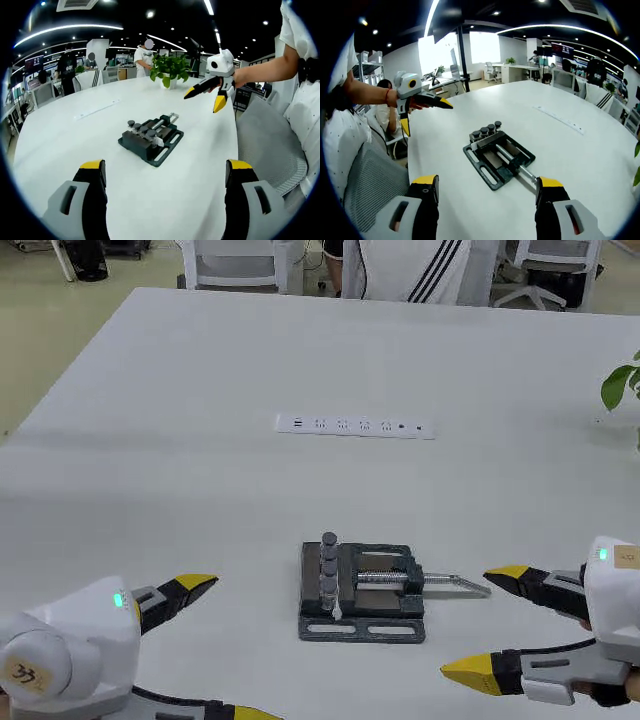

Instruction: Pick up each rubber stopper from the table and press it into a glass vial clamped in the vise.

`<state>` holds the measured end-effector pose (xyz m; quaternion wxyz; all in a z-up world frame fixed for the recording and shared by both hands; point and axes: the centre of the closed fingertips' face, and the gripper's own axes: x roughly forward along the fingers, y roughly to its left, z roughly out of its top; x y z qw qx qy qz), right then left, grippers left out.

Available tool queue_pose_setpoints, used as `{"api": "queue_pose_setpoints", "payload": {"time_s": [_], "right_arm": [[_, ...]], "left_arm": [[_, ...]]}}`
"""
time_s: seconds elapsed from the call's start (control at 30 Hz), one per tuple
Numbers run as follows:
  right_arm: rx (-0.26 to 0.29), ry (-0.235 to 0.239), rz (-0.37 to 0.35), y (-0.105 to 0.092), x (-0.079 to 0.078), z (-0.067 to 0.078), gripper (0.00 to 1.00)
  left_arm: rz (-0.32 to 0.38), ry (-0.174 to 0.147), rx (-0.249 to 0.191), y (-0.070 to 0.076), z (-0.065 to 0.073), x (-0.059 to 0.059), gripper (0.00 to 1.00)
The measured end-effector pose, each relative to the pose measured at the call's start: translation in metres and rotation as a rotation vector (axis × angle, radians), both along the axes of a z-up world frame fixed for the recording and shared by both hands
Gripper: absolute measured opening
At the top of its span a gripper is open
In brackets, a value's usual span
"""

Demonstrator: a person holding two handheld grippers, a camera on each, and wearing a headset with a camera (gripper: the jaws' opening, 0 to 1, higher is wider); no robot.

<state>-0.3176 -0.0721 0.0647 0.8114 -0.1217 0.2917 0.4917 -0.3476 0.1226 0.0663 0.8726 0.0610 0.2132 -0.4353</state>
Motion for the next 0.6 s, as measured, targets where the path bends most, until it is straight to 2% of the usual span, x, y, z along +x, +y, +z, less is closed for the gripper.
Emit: {"api": "queue_pose_setpoints", "payload": {"time_s": [0.13,0.37,0.6], "right_arm": [[0.006,-0.021,0.008,-0.0007,-0.0032,0.0000,0.85],[0.022,-0.042,-0.013,-0.0024,-0.0022,0.0026,0.88],[0.017,-0.035,-0.009,-0.0026,-0.0046,0.0010,0.88]], "left_arm": [[0.003,0.001,0.009,0.0010,-0.0030,0.0028,0.99],[-0.003,0.007,0.022,0.0012,-0.0056,0.0025,0.99],[0.001,0.007,0.024,0.0063,-0.0074,0.0031,0.99]]}}
